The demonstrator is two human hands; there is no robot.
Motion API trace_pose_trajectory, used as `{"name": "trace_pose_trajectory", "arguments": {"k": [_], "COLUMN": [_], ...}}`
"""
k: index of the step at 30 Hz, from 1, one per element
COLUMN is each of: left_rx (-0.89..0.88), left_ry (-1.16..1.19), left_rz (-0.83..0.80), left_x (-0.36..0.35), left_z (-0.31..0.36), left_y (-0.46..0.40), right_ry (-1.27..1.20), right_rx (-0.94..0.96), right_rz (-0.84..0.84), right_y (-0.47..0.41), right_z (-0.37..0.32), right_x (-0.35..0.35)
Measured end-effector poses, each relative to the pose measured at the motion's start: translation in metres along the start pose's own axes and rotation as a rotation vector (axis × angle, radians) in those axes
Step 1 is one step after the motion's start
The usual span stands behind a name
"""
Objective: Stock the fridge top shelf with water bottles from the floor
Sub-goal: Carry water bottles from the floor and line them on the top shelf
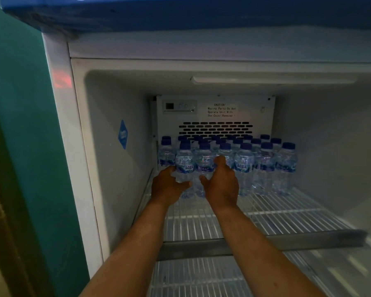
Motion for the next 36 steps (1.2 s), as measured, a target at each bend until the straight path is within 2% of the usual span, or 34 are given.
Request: {"name": "trace_pose_trajectory", "arguments": {"k": [13, 18, 23, 26, 29, 32, 36], "left_rx": [0.052, 0.066, -0.099, -0.301, -0.399, -0.406, -0.248], "left_ry": [-0.043, -0.274, -0.451, -0.412, -0.405, -0.413, -0.426], "left_rz": [-0.035, -0.085, -0.044, 0.047, 0.073, 0.089, 0.116], "left_x": [-0.002, 0.004, 0.026, 0.037, 0.045, 0.059, 0.091], "left_z": [0.012, 0.042, 0.079, 0.111, 0.126, 0.125, 0.101], "left_y": [0.006, 0.027, 0.083, 0.127, 0.186, 0.248, 0.329], "right_ry": [0.131, 0.186, 0.138, 0.059, 0.061, 0.049, -0.023], "right_rx": [-0.025, -0.034, -0.027, 0.066, 0.161, 0.216, 0.21], "right_rz": [-0.024, -0.02, 0.017, 0.13, 0.162, 0.165, 0.108], "right_y": [-0.002, 0.009, 0.053, 0.095, 0.149, 0.201, 0.269], "right_z": [0.002, -0.014, -0.011, -0.007, 0.0, 0.005, 0.017], "right_x": [0.006, 0.032, 0.071, 0.09, 0.099, 0.105, 0.106]}}
Point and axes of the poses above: each hand's wrist, its own y-axis away from the middle knuckle, its own x-axis out of the back of the hand, z = x × y, the point moved 8 cm from there along -y, towards the middle knuckle, and after that the axes turned 14 degrees about -x, right-handed, at the moved point
